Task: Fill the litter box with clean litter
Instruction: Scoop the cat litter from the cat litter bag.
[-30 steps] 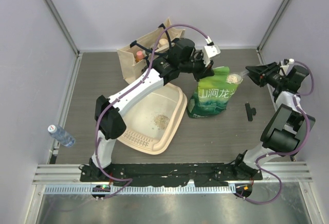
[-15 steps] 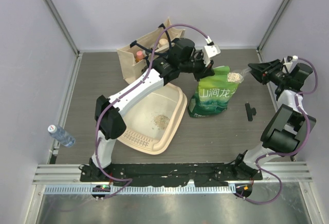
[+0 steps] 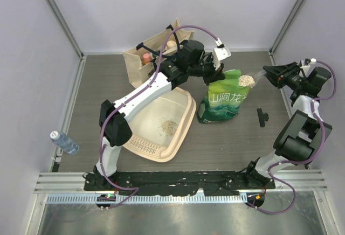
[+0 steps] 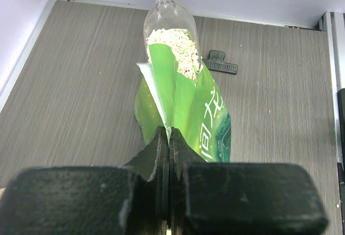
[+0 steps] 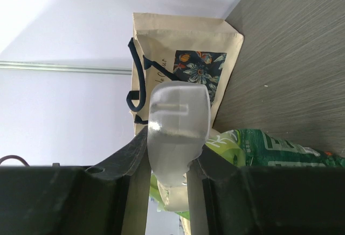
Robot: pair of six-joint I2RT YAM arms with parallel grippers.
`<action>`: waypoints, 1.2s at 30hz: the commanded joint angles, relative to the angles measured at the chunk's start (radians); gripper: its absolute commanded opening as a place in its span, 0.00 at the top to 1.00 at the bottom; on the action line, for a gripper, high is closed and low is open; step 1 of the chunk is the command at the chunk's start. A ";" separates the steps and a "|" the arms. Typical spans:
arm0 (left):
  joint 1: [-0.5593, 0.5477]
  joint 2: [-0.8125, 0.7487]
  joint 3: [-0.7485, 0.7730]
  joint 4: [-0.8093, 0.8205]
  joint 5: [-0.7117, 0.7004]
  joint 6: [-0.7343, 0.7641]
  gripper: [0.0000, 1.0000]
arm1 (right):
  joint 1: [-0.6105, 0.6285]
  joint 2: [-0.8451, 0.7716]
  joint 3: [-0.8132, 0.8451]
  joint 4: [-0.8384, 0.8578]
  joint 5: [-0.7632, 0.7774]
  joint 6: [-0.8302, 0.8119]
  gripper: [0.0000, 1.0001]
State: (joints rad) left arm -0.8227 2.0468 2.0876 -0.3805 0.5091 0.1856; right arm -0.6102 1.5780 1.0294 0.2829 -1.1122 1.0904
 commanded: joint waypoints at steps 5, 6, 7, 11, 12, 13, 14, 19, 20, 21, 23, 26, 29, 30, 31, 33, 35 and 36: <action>0.033 -0.108 0.008 0.049 0.011 -0.008 1.00 | -0.045 -0.050 0.060 0.029 0.068 -0.049 0.99; 0.034 -0.108 0.008 0.051 0.012 -0.009 1.00 | -0.045 -0.049 0.060 0.029 0.069 -0.049 0.99; 0.034 -0.108 0.006 0.051 0.012 -0.011 1.00 | -0.045 -0.049 0.060 0.030 0.069 -0.047 0.99; 0.034 -0.111 0.006 0.054 0.012 -0.011 1.00 | -0.045 -0.047 0.057 0.032 0.069 -0.043 0.99; 0.034 -0.109 0.006 0.054 0.012 -0.009 1.00 | -0.045 -0.047 0.058 0.030 0.069 -0.043 0.99; 0.034 -0.109 0.005 0.054 0.012 -0.009 1.00 | -0.045 -0.049 0.060 0.033 0.069 -0.040 0.99; 0.034 -0.112 0.003 0.055 0.014 -0.012 1.00 | -0.045 -0.049 0.060 0.035 0.069 -0.031 0.99; 0.034 -0.120 -0.015 0.066 0.017 -0.015 1.00 | -0.048 -0.038 0.022 0.119 0.066 0.054 0.99; 0.034 -0.120 -0.017 0.065 0.017 -0.015 1.00 | -0.051 -0.035 0.009 0.177 0.066 0.086 0.99; 0.034 -0.120 -0.020 0.063 0.016 -0.015 1.00 | -0.052 -0.027 -0.002 0.215 0.066 0.148 0.99; 0.036 -0.123 -0.023 0.055 0.016 -0.011 1.00 | -0.056 -0.018 -0.031 0.309 0.064 0.209 0.99; 0.034 -0.123 -0.024 0.048 0.022 -0.005 1.00 | -0.057 0.007 -0.063 0.418 0.064 0.311 0.99; 0.034 -0.119 -0.023 0.042 0.026 0.002 1.00 | -0.063 0.030 -0.084 0.504 0.064 0.394 0.99; 0.034 -0.119 -0.021 0.040 0.028 0.000 1.00 | -0.065 0.036 -0.088 0.518 0.063 0.410 0.99; 0.036 -0.117 -0.021 0.037 0.028 0.005 1.00 | -0.066 0.048 -0.094 0.556 0.061 0.448 0.99; 0.034 -0.116 -0.017 0.029 0.029 0.006 1.00 | -0.069 0.063 -0.100 0.591 0.063 0.477 0.99; 0.034 -0.114 -0.011 0.012 0.028 0.017 1.00 | -0.074 0.080 -0.106 0.630 0.063 0.512 0.99; 0.034 -0.116 -0.011 0.006 0.028 0.023 1.00 | -0.074 0.083 -0.106 0.642 0.061 0.523 0.99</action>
State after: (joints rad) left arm -0.8043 2.0163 2.0506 -0.3809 0.5201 0.1883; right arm -0.6613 1.6402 0.9306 0.7887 -1.0603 1.4708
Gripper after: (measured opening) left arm 0.014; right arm 0.329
